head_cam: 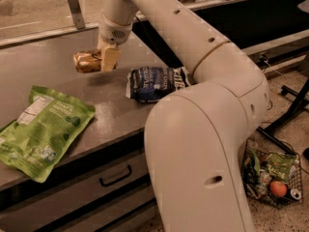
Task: Move orange can near green rice chip bag
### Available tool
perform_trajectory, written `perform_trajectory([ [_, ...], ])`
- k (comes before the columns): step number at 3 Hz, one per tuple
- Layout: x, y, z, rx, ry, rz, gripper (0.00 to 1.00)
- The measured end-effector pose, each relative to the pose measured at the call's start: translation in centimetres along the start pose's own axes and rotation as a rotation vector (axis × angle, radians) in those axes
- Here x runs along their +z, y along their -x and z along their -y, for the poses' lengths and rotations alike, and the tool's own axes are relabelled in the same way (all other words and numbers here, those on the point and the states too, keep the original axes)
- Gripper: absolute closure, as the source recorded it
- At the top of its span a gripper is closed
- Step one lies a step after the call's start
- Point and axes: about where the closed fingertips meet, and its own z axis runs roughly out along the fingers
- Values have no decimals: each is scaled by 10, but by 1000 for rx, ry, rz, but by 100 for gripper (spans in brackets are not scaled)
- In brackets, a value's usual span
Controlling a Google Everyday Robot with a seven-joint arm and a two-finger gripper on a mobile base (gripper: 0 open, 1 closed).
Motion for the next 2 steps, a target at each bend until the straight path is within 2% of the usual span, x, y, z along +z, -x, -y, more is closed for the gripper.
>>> perform_trajectory([
  [1,0,-3,-14,-11,26,1,63],
  [2,4,-2,-13,-11,27,2,71],
])
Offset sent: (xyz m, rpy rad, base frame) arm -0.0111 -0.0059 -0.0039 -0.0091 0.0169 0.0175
